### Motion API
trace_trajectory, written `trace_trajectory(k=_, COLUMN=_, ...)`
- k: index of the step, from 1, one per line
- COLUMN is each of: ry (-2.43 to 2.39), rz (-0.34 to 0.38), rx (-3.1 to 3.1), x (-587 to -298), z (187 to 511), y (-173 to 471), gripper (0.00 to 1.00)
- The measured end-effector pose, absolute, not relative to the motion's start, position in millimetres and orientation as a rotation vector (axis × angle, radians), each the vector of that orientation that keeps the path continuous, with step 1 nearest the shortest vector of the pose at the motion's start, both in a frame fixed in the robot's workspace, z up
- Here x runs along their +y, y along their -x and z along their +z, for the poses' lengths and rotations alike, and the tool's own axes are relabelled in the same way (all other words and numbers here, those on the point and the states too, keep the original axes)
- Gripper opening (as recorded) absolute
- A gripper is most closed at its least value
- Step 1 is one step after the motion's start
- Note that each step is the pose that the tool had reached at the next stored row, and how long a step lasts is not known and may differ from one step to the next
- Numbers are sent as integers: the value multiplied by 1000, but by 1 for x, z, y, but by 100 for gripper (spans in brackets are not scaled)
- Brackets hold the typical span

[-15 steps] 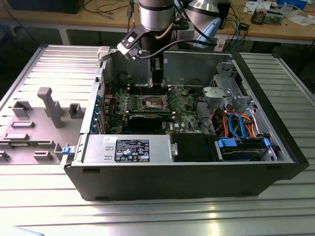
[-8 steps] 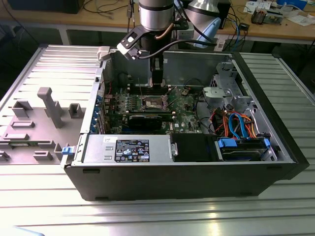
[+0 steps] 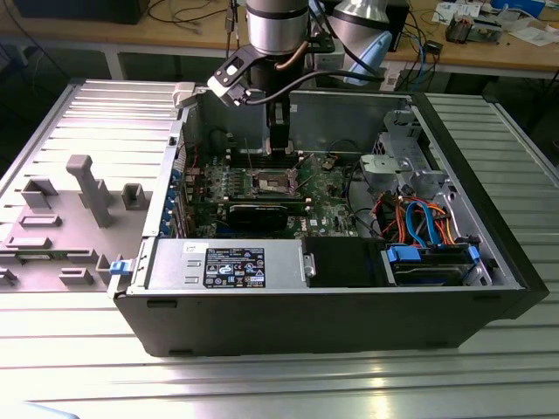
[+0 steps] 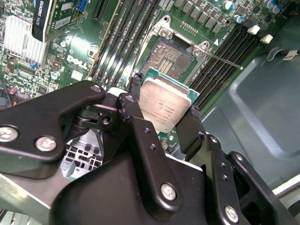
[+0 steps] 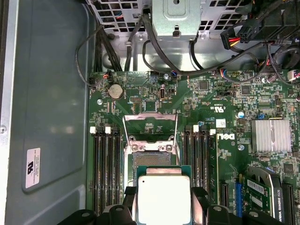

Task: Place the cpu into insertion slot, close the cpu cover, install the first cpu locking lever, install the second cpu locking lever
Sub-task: 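Place the cpu into insertion slot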

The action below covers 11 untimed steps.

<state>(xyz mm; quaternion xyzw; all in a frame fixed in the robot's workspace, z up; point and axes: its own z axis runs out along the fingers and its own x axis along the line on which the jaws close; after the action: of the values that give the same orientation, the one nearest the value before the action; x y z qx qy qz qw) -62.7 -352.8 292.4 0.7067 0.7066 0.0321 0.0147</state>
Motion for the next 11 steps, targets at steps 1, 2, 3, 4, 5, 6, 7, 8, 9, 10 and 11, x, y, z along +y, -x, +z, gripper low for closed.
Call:
trace_trajectory(k=1, ry=-2200, rz=99, rx=2199, x=-353, z=290, y=63, gripper=55)
trace_trajectory(k=2, ry=-2200, rz=99, rx=2199, x=-352, z=288, y=63, gripper=55)
trace_trajectory(k=3, ry=-2200, rz=99, rx=2199, x=-352, z=286, y=63, gripper=55)
trace_trajectory(k=4, ry=-2200, rz=99, rx=2199, x=-352, z=284, y=63, gripper=55)
trace_trajectory(k=5, ry=-2200, rz=99, rx=2199, x=-352, z=283, y=63, gripper=55)
trace_trajectory(k=6, ry=-2200, rz=99, rx=2199, x=-351, z=280, y=63, gripper=55)
trace_trajectory(k=7, ry=-2200, rz=99, rx=2199, x=-351, z=278, y=63, gripper=55)
trace_trajectory(k=8, ry=-2200, rz=99, rx=2199, x=-351, z=277, y=64, gripper=55)
trace_trajectory(k=9, ry=-2200, rz=99, rx=2199, x=-351, z=274, y=64, gripper=55)
trace_trajectory(k=10, ry=-2200, rz=99, rx=2199, x=-351, z=272, y=64, gripper=55)
trace_trajectory(k=11, ry=-2200, rz=99, rx=2199, x=-351, z=269, y=64, gripper=55)
